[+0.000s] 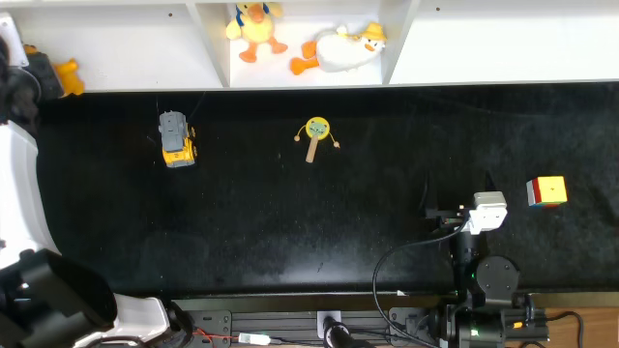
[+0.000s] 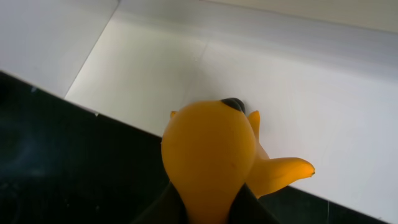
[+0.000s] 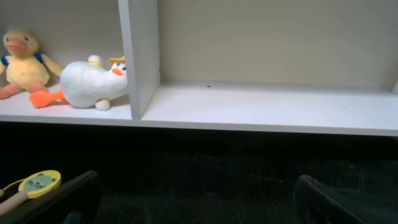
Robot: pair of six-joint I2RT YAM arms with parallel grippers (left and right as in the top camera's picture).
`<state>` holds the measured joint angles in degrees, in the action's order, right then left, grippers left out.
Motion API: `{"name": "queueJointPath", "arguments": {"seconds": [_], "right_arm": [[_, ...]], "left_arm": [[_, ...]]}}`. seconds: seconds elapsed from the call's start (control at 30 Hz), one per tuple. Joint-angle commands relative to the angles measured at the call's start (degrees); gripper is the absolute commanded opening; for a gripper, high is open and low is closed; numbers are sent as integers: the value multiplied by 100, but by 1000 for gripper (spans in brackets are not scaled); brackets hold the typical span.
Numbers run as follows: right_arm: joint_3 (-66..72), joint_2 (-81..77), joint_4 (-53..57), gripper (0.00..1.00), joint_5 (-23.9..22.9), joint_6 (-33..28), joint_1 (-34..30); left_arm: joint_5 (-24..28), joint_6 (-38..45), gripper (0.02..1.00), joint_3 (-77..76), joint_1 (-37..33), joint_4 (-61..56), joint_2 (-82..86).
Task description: Store Toys
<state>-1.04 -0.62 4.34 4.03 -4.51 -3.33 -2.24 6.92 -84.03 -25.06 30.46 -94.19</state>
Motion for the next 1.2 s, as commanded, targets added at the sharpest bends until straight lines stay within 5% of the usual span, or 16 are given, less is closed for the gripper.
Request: {"name": "queueJointPath", "arguments": {"seconds": [0.03,0.83,1.2], "right_arm": [[79,42,-26,996,-4,28,-17],[79,42,-26,996,-4,26,-15],[79,42,-26,993,-4,28,-17]], "left_arm": [[-48,-122,152,-297,138,-103,-142],[-92,-116,183,-420,286,-350,-667],[-109,-101,301,-420,505,-579,-774]]}}
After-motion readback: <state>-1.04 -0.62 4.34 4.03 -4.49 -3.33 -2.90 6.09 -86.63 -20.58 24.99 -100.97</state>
